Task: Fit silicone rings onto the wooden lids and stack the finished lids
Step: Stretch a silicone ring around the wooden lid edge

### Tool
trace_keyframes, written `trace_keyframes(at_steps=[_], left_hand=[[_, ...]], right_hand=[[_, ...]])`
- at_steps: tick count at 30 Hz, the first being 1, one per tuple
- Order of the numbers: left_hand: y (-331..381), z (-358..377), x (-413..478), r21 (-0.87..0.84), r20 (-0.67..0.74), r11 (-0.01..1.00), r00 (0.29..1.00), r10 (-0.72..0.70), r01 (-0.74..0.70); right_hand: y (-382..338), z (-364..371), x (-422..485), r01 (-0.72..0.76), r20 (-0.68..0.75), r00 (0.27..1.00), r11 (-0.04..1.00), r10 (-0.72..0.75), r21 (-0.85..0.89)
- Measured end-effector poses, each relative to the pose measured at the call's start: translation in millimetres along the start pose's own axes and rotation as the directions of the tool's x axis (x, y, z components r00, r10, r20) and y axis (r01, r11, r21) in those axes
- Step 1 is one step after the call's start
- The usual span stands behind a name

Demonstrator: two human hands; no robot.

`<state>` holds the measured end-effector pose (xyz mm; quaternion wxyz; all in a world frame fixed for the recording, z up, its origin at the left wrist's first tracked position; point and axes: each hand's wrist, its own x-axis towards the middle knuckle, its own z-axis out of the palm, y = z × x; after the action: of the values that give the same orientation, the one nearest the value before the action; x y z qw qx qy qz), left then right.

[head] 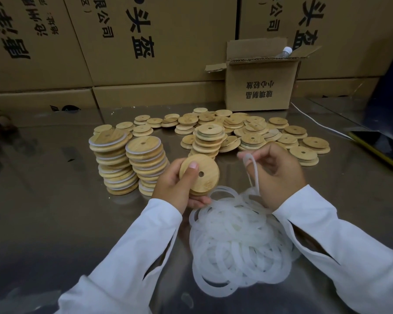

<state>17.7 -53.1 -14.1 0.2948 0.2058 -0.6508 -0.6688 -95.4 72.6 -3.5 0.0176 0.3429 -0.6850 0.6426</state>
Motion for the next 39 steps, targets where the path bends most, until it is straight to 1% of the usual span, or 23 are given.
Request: trace_keyframes(at_steps=[4, 9, 12, 16, 19, 25, 30, 34, 36, 39], left_hand=[[1, 2, -1, -0.022, 0.034, 0.999, 0.999, -0.042, 0.043], [1, 3, -4, 0.026, 0.106, 0.999, 0.994, -0.033, 0.030], [1, 3, -5, 0.050, 0.125, 0.999, 0.992, -0.018, 0.012], [0, 2, -5, 0.072, 0.157, 0.997, 0.987, -0.026, 0.015], [-1, 2, -5, 0.079, 0.163, 0.997, 0.986, -0.030, 0.018], [-1, 4, -6, 0.079, 0.180, 0.997, 0.983, -0.025, 0.011], [-2, 9, -9, 0.152, 0.188, 0.987, 0.982, 0.017, -0.046], [-2, 9, -10, 0.195, 0.207, 0.980, 0.978, -0.005, -0.036], [0, 9, -11, 0.182, 0.220, 0.983, 0.976, -0.005, -0.036], [-1, 10, -12, 0.209, 0.276, 0.967, 0.957, 0.084, -0.145]], right_hand=[[-4, 3, -6, -0.036, 0.162, 0.987, 0.994, 0.020, 0.100], [-6, 5, -6, 0.004, 0.231, 0.973, 0.996, -0.023, 0.085], [-6, 3, -6, -0.014, 0.224, 0.975, 0.998, 0.002, 0.054], [-6, 3, -6, -0.047, 0.176, 0.983, 0.999, 0.049, -0.017], [-8, 5, -7, -0.050, 0.170, 0.984, 0.998, 0.056, -0.038], [-19, 4, -7, -0.051, 0.178, 0.983, 0.996, 0.039, 0.066], [-18, 12, -10, -0.095, 0.162, 0.985, 0.972, 0.061, 0.214], [-13, 15, -10, -0.117, 0.132, 0.987, 0.967, 0.089, 0.226], [-12, 14, -9, -0.126, 0.132, 0.986, 0.965, 0.097, 0.230], [-12, 13, -8, -0.139, 0.148, 0.983, 0.964, 0.107, 0.229]])
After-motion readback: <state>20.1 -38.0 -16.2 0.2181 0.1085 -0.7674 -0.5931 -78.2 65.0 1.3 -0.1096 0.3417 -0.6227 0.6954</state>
